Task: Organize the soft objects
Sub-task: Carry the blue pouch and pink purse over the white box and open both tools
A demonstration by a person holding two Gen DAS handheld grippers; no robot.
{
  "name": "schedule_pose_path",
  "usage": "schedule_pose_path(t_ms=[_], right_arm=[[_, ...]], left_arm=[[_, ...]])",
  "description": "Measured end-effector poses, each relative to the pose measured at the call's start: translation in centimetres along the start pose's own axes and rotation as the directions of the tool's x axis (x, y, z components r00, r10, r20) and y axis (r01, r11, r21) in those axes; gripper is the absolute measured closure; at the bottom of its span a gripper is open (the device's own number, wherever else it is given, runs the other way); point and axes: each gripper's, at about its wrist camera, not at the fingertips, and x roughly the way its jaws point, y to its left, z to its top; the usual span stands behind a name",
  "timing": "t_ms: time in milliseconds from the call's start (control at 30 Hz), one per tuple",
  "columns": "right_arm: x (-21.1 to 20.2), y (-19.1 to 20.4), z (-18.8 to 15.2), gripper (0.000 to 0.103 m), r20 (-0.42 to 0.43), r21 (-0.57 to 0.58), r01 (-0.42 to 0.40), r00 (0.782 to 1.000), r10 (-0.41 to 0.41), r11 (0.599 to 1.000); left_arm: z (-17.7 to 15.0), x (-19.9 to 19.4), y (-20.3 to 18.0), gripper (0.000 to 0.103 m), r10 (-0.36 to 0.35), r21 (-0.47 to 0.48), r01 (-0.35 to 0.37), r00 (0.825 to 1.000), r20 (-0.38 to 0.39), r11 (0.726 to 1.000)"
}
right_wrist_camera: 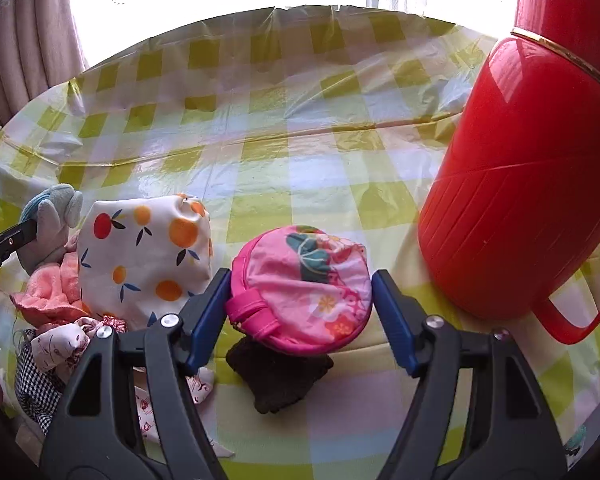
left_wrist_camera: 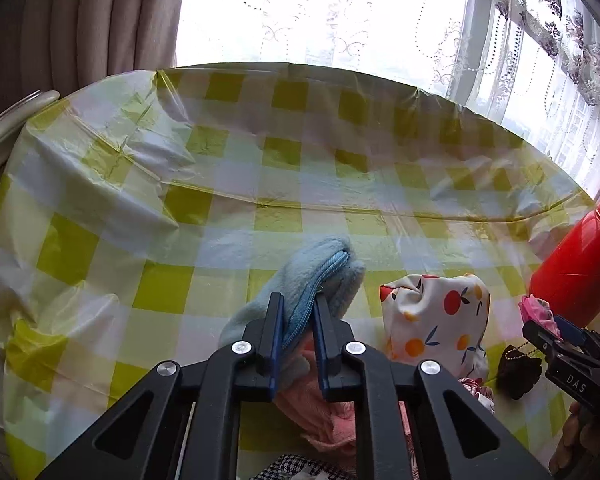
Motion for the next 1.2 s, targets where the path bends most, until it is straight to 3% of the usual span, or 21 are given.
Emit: schedule_pose_path(t_ms=[333,600,967,1200], right_arm=[[-3.8,0.1,-1.3,0.030,0.047,-0.013,-0.025,0.999,0.026,1.000],[-6.7,-0.7,-3.0,0.030,0.052,-0.024,-0.042,0.998,0.043,0.999],[-11.5,-5.8,-6.8,0.030,0.036,0.016,-0.011,0.999,0.010,1.000],[-14.8,-12.2,-9.6,0.030,0.022,0.069,0.069,0.997,-0.071,0.995]], left_arm=[[-0.4,-3.7,2.3,0.094,0.045,-0.064,-0.040,0.995,0.094,0.997],[-0.2,-7.9,2.2,0.094,0.052,-0.057,-0.043,0.985,0.164,0.997],[-3.4,-12.7,-4.8,0.094,-0.082,0.060,0.073,0.982,0.173,0.996],[-6.1,-15.7,-12.6,0.094,-0.229,0.200,0.199,0.963,0.140,0.959]])
